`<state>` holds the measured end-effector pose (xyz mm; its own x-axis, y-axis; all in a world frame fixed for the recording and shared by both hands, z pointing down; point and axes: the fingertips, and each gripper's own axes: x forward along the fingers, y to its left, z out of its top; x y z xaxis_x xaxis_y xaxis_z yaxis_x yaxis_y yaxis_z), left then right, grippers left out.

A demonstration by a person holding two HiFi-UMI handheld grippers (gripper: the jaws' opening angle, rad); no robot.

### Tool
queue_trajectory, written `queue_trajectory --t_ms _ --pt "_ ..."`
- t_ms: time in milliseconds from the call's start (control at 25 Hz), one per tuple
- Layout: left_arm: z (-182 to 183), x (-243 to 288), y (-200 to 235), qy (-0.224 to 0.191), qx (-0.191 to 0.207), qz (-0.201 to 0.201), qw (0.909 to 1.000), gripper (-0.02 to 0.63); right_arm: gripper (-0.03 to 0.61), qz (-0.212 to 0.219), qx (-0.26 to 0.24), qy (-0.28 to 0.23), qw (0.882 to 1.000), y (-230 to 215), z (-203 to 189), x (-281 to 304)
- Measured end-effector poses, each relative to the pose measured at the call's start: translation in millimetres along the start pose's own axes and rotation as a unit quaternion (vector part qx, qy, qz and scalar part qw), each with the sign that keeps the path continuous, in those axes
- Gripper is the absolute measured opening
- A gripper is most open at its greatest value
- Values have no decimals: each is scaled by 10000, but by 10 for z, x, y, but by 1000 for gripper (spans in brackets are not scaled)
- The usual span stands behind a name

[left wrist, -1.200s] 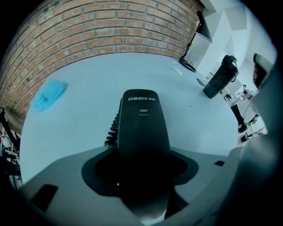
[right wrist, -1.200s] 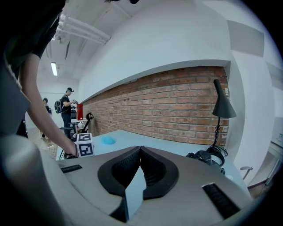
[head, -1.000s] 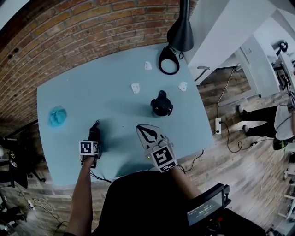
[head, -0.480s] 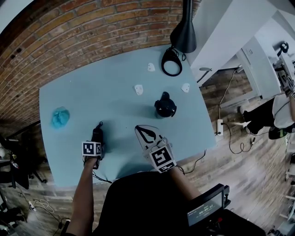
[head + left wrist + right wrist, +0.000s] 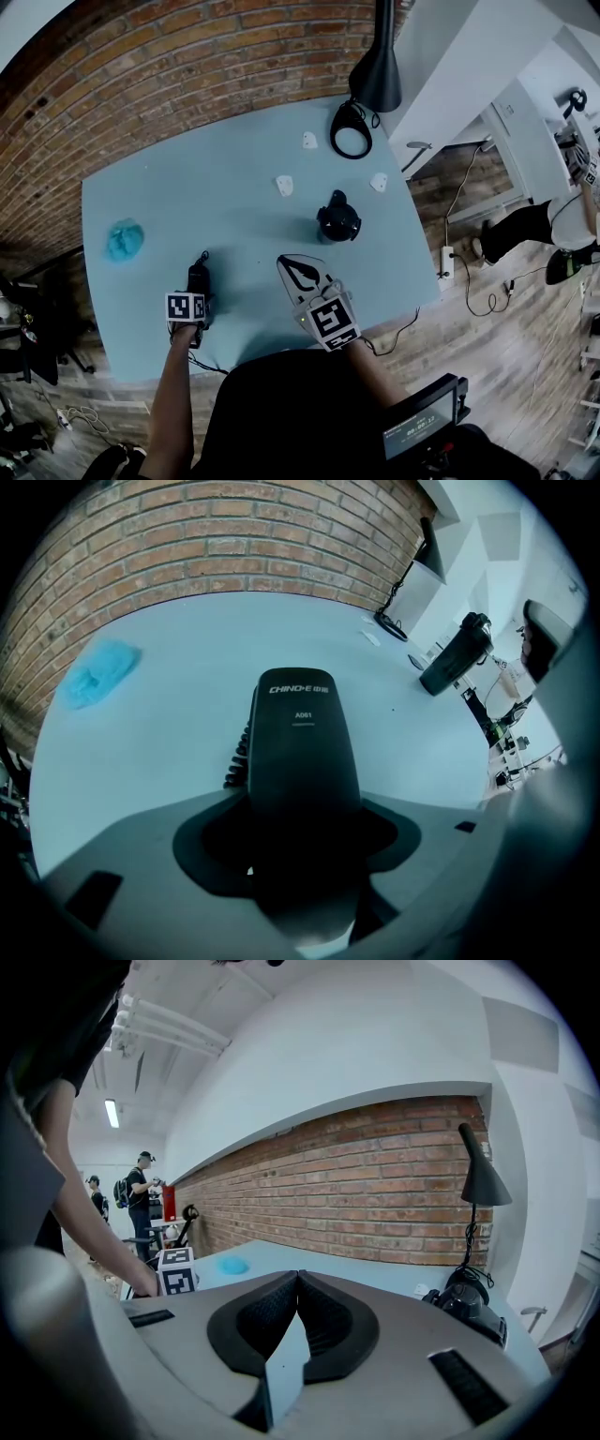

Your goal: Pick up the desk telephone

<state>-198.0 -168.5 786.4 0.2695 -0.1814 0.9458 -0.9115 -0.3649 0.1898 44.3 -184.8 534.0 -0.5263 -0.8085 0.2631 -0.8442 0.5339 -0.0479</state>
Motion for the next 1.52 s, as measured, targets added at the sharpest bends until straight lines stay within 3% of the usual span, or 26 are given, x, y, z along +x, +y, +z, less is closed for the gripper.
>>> queue_trajectory --t_ms 680,1280,1520 --pt "181 -387 -42 -426 210 44 9989 295 21 18 170 -139 9998 37 61 50" --pt "303 -842 -348 -1018 146 -328 9942 296 21 -107 242 -117 9996 36 16 -106" --pt "335 -1027 -384 -1189 274 -298 9921 295 21 5 158 -79 9998 149 35 -77"
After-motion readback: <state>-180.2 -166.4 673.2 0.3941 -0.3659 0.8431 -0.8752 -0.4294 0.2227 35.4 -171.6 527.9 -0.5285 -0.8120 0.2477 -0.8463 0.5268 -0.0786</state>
